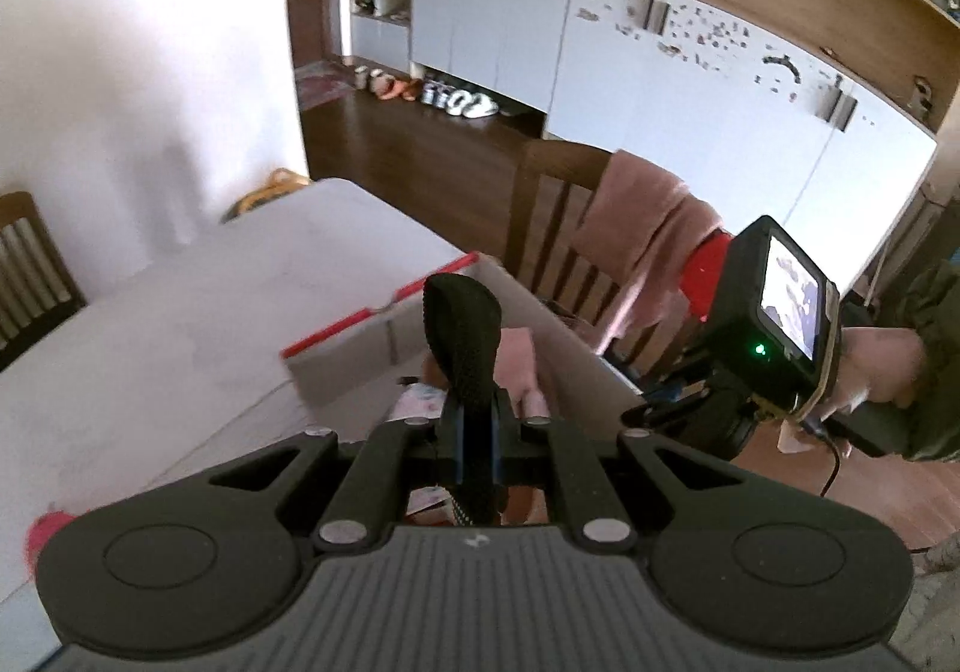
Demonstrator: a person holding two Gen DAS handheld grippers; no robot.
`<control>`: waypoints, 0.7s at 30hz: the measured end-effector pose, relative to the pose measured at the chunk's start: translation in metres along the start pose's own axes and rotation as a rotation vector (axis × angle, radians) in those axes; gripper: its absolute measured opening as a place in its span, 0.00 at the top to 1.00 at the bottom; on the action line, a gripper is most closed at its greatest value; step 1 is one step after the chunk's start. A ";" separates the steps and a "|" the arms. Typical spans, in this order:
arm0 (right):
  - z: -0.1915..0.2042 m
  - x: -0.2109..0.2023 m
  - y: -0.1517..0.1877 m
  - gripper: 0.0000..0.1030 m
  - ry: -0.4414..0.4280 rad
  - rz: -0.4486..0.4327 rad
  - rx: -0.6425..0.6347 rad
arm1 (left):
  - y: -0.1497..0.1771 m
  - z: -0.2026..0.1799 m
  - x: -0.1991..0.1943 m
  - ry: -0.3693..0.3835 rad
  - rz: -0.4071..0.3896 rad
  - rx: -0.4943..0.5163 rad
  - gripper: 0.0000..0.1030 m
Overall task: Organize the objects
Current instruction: 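Carry the black glove with the left gripper over the box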
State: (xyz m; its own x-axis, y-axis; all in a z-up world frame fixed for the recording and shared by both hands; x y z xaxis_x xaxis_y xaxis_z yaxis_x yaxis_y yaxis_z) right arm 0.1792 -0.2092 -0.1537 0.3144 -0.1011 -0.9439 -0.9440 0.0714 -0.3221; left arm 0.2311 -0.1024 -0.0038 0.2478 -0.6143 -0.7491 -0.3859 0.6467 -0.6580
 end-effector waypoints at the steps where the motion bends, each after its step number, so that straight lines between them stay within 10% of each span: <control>1: 0.000 0.000 0.000 0.95 -0.001 0.000 0.000 | 0.001 -0.003 0.005 0.002 0.004 0.002 0.93; 21: 0.001 0.000 0.000 0.95 0.002 -0.003 -0.006 | 0.060 -0.017 0.133 0.015 0.244 0.039 0.93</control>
State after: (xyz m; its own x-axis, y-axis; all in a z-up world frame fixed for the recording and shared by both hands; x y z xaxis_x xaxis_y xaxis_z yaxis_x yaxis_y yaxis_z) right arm 0.1795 -0.2087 -0.1538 0.3170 -0.1036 -0.9428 -0.9436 0.0655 -0.3244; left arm 0.2255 -0.1530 -0.1421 0.1382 -0.4440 -0.8853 -0.3985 0.7935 -0.4601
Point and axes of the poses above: each gripper's, at about its wrist camera, not at the fingertips, and x roughly the way its jaws point, z to its left, y to its underside, the point moved 7 cm from there along x, roughly the way its jaws point, and after that the axes turned 3 degrees about -z, right-handed, at the moved point
